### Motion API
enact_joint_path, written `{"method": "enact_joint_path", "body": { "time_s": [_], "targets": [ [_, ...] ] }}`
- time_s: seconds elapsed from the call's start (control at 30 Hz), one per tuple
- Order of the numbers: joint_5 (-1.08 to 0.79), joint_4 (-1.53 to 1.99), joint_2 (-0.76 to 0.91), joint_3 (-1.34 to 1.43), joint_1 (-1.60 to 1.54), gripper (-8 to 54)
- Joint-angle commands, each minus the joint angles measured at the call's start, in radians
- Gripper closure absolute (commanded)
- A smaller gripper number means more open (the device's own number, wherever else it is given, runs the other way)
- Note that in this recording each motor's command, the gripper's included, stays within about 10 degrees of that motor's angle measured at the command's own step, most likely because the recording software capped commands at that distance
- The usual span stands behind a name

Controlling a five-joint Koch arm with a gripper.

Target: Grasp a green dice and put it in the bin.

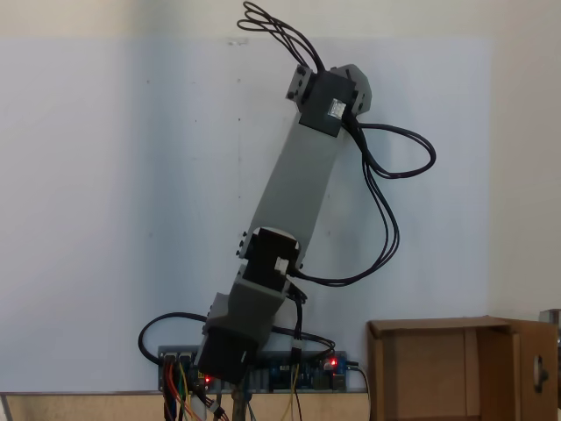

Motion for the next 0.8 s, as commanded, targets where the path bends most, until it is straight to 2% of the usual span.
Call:
{"method": "enact_joint_path", "body": {
  "time_s": [0.0,0.57,0.7,0.77],
  "targets": [
    [0.072,-0.032,0.000,-0.052,0.006,4.4],
    [0.074,-0.028,-0.069,-0.044,-0.009,5.1],
    [0.074,-0.023,-0.069,-0.044,-0.009,10.6],
    [0.074,-0.023,-0.069,-0.044,-0.009,11.5]
  ]
}}
